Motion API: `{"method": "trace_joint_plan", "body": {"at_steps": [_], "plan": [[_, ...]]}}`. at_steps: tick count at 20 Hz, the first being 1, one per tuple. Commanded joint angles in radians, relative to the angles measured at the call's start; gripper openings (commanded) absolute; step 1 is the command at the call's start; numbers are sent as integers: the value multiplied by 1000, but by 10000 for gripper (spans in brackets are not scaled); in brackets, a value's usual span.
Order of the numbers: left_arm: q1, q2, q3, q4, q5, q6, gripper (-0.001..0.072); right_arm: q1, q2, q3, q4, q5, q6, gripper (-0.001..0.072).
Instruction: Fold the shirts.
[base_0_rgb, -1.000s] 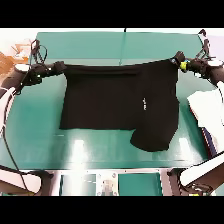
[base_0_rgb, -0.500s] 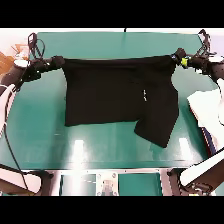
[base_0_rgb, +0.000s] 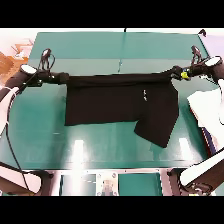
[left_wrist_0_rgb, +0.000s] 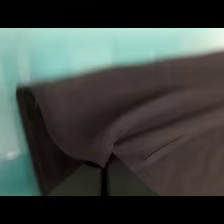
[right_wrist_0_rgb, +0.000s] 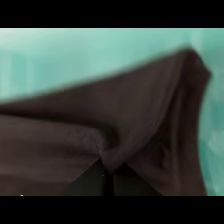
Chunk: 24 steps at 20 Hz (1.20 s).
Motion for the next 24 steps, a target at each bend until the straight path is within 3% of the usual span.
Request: {"method": "trace_joint_plan", "body": {"at_steps": [1,10,22,24], "plan": [[-1,-9,-6,104,-82,-56,21,0,0,-28,-97,62,10,17],[-1,-37,-16,142,-158,-101,21,2,-1,-83,-97,16,10,17],[-1,-47,-16,135,-143,-179,43,18,-2,-83,-50,-56,10,24],[2,-44,-8,139,-183,-224,650,23,-2,-74,-50,-26,28,345]]}}
